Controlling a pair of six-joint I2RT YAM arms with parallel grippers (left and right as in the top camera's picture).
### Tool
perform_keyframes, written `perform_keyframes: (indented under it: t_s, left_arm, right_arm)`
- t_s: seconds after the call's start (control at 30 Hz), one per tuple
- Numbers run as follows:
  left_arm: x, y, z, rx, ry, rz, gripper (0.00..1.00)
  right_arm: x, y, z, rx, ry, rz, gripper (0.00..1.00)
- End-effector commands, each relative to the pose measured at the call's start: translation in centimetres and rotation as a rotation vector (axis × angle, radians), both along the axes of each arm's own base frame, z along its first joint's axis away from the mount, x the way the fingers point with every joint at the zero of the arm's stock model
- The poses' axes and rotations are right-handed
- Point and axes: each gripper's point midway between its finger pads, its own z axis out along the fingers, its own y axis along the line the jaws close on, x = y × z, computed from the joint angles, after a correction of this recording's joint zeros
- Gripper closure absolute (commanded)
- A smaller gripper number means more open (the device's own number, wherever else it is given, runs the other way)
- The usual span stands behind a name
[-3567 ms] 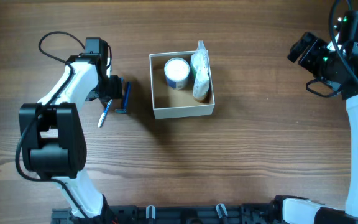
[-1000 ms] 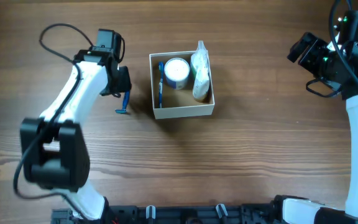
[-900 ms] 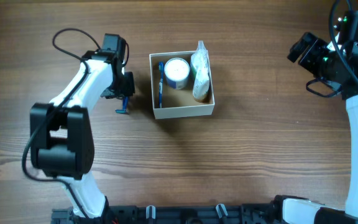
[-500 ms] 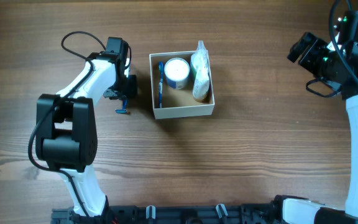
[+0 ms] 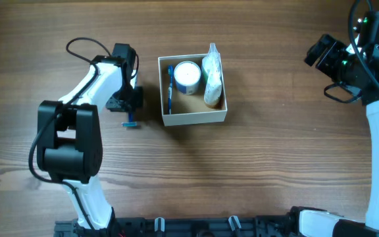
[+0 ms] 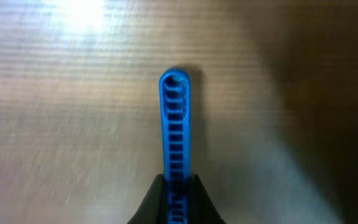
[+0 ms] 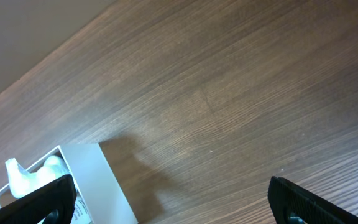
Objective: Pack container
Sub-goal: 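Grasp the blue razor with the left gripper and lift it, then lower the razor into the box and open the left gripper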
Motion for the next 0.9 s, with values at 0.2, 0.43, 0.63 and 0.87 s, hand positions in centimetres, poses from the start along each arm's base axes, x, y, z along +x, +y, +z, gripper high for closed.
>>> perform_keyframes:
  t_s: [0.2,0.43,0.63,0.87]
  left_arm:
    - [3.0,-9.8,18.5,-0.236,-0.503,-0.052,0.95]
    - [4.9,-14.1,15.2,-0.237,-0.506,-0.025,0.94]
    - [6.5,-13.1,10.5,-0.176,-0.440,0.018,0.78]
    - [4.6,-12.4,14.5,-0.194,-0.472,0.017,0.01]
  right_arm:
    - [0.2,0.1,0.3,0.008,-0.009,0.003,0.00]
    - [0.2,0.1,0.3,0.008,-0.009,0.003,0.00]
    - [0.2,0.1,0.3,0.008,-0.009,0.002,0.00]
    - [0.2,0.1,0.3,0.008,-0.009,0.003,0.00]
